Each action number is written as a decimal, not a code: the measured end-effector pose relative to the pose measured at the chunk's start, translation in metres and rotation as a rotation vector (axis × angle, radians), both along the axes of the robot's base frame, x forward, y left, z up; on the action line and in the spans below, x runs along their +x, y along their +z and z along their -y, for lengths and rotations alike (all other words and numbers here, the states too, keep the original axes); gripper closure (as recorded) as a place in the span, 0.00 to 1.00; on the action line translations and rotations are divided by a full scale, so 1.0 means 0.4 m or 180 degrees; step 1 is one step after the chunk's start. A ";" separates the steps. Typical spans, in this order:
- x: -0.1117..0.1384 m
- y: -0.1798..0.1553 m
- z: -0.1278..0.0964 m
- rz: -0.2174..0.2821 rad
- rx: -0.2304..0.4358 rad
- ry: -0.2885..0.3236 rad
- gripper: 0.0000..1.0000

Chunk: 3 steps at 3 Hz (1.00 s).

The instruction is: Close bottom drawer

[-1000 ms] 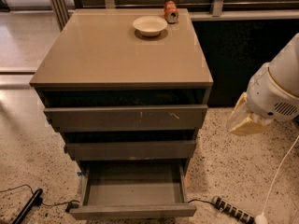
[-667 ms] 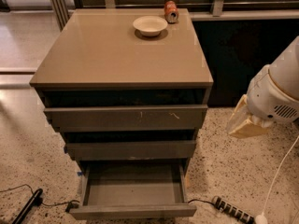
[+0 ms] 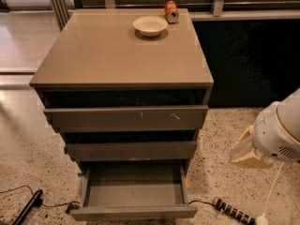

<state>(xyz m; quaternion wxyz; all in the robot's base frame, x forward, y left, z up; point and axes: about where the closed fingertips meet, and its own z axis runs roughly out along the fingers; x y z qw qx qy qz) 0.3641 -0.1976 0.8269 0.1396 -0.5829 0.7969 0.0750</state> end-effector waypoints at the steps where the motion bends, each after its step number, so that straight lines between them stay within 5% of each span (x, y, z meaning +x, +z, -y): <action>1: -0.084 -0.116 0.009 -0.0211 0.0052 -0.0088 1.00; 3: -0.136 -0.183 0.009 -0.0374 0.0031 -0.0080 1.00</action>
Offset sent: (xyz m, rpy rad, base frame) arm -0.0751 -0.0043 -0.1017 0.0058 0.1700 -0.0253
